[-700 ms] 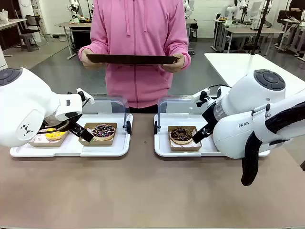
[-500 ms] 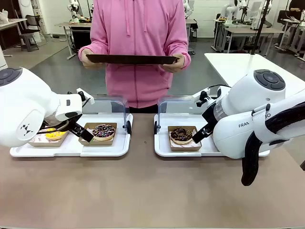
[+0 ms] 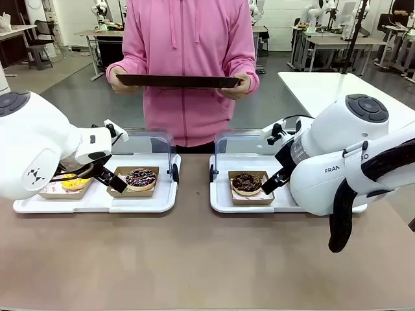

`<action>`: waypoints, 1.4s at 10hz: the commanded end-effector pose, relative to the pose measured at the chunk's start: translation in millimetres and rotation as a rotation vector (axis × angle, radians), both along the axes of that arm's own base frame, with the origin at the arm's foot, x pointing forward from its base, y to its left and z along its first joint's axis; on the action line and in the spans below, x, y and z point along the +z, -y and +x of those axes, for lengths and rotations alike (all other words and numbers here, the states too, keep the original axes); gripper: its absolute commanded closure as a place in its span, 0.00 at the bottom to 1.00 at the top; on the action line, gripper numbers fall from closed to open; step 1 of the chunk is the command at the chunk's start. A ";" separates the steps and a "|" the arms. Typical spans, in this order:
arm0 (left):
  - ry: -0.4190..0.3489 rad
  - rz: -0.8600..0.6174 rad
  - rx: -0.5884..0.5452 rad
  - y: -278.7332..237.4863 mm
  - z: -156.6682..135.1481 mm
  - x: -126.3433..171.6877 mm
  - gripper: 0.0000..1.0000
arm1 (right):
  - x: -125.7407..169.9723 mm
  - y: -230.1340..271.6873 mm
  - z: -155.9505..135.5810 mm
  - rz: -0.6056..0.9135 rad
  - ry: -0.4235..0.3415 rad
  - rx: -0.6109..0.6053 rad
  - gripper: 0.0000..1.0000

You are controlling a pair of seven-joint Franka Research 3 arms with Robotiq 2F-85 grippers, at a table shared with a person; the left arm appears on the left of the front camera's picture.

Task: Provide the desired donut to the person.
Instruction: Pick up and lift the Paper togo box containing the Donut pointed at by the person.

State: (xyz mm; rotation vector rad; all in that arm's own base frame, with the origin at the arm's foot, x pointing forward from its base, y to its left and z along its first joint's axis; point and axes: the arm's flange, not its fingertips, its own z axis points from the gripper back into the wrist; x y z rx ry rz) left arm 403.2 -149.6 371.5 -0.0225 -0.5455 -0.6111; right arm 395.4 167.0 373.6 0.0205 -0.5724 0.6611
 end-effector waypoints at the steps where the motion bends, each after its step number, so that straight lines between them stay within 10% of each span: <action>1: 0.000 0.000 0.000 0.0 0.0 0.0 0.00 | 0.0 0.1 0.0 0.000 0.000 0.000 0.00; 9: 0.000 0.000 0.000 0.0 0.0 0.0 0.00 | 0.0 0.0 0.0 0.000 0.000 0.000 0.00; 14: 0.103 -0.065 -0.243 -99.9 -109.9 71.8 0.00 | 82.6 153.5 -32.9 0.066 -0.001 0.218 0.00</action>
